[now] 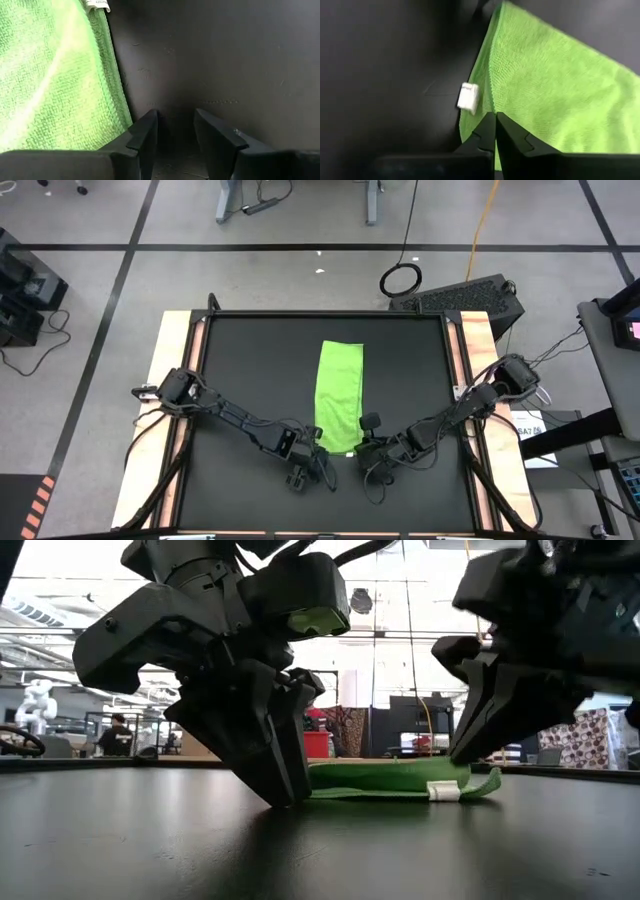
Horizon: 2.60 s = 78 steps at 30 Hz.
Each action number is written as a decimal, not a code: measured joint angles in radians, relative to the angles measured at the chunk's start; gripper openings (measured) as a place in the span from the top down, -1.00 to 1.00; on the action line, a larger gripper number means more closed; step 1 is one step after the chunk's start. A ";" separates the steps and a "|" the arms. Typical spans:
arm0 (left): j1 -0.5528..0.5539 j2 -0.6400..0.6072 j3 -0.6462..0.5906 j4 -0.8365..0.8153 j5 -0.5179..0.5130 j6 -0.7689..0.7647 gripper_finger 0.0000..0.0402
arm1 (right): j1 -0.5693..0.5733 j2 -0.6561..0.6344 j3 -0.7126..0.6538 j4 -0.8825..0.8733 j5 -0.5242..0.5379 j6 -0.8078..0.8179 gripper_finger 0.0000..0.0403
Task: Roll towel
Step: Fold green microfiber towel
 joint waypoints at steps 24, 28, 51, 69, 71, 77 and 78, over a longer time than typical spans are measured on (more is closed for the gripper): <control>0.025 -0.008 0.018 -0.039 0.030 0.030 0.31 | 0.006 -0.010 -0.009 -0.150 -0.174 0.068 0.76; 0.003 -0.030 0.026 -0.036 -0.098 0.104 0.31 | 0.007 -0.010 -0.009 -0.153 -0.154 0.067 0.56; -0.018 0.034 -0.008 0.159 -0.215 0.319 -0.10 | 0.007 -0.010 -0.009 -0.162 -0.153 0.069 0.32; 0.014 0.075 -0.008 0.253 -0.210 0.367 0.80 | 0.006 -0.010 -0.009 -0.163 -0.153 0.078 0.32; 0.014 0.076 -0.008 0.253 -0.214 0.388 0.93 | 0.006 -0.010 -0.009 -0.164 -0.153 0.080 0.32; 0.017 0.066 -0.007 0.191 -0.227 0.404 0.97 | 0.006 -0.025 -0.007 -0.217 -0.153 0.096 0.32; 0.018 0.058 -0.008 0.164 -0.223 0.403 0.97 | 0.006 -0.034 -0.006 -0.239 -0.154 0.103 0.32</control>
